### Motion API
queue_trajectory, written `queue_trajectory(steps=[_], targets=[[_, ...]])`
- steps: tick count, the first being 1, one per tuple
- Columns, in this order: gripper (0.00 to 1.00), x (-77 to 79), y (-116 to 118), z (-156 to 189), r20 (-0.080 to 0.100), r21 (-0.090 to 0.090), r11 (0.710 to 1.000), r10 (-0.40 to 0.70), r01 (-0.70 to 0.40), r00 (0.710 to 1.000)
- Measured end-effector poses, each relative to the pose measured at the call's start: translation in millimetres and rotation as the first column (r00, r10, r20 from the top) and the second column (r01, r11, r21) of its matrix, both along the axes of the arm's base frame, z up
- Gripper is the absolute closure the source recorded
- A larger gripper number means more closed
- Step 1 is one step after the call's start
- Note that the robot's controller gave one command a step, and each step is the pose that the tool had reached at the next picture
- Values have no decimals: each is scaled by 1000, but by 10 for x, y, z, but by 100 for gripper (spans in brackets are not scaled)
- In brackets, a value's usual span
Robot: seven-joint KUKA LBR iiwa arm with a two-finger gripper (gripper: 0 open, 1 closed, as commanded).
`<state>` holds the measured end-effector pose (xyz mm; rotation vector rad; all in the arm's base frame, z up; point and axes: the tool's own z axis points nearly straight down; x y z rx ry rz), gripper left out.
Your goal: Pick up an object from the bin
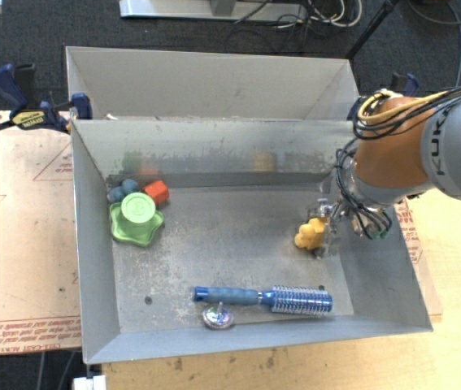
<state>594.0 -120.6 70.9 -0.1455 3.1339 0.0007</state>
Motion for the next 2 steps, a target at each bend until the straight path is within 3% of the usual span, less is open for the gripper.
queue_trajectory(steps=[2], targets=[[100,-79,-26,2238,9,-4,996,91,-91,996]])
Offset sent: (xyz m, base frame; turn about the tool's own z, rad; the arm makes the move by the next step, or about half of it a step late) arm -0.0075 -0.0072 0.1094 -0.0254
